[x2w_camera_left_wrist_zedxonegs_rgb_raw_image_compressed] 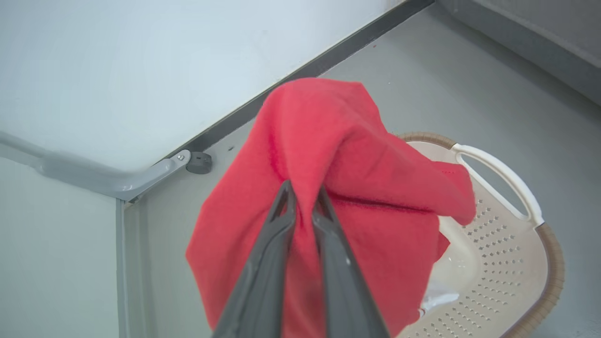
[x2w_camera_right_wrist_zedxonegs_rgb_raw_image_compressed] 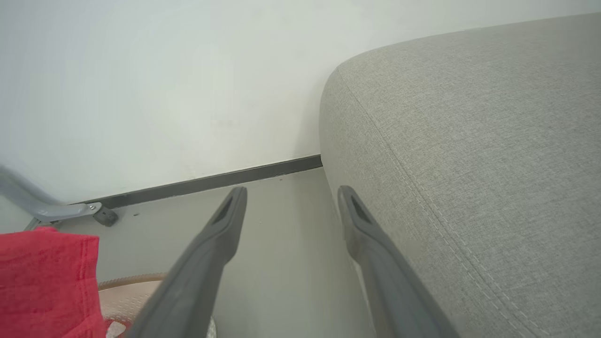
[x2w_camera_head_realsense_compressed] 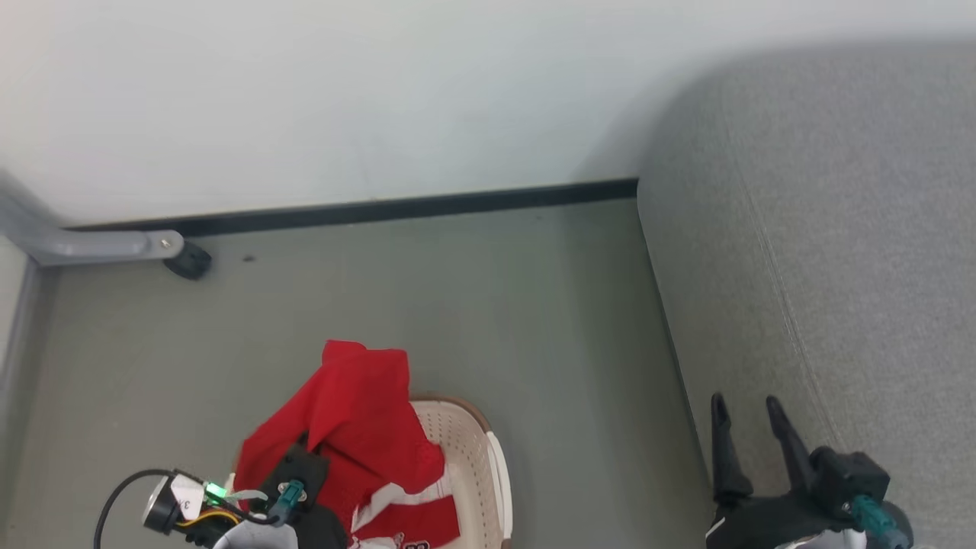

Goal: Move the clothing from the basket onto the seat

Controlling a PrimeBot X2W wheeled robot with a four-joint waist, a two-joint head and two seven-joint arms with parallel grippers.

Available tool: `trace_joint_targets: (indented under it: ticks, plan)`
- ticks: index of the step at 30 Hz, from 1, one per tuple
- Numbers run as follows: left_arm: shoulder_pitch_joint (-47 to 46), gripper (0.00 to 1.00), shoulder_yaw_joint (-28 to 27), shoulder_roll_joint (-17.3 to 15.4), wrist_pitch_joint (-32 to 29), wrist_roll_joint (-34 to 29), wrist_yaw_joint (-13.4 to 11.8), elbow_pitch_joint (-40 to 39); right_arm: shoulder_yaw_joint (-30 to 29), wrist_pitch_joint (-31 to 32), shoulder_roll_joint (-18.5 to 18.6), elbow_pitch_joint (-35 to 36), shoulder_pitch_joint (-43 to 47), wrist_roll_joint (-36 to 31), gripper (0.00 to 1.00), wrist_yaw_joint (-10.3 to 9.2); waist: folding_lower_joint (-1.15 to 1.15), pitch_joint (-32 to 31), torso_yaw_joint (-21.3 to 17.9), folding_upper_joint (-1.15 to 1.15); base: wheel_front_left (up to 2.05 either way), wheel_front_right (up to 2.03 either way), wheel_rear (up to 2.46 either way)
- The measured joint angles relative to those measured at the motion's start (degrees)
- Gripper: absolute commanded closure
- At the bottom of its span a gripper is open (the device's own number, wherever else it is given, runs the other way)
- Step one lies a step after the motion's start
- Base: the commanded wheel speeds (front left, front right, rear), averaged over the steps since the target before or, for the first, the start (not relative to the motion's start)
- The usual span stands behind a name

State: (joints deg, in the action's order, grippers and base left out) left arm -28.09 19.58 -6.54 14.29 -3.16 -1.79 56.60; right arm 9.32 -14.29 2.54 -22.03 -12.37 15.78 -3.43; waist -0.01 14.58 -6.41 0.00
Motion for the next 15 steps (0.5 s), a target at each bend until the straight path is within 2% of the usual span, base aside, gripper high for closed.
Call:
trace_joint_targets:
  ticks: [10,15]
  plan:
    - [7.62,1.0,-1.09,-0.38,0.0,3.2,0.79,-11.92,5.21,0.0,0.08,-1.25,4.21,2.47,0.0,2.49,0.0,-8.5,2.67,0.0,0.0,0.0,0.0]
    - [9.53,1.0,-1.03,-0.62,0.0,3.24,0.8,-18.66,6.04,0.0,0.14,-1.25,6.1,2.76,0.0,2.54,0.0,-11.79,3.47,-0.01,0.0,0.0,0.0]
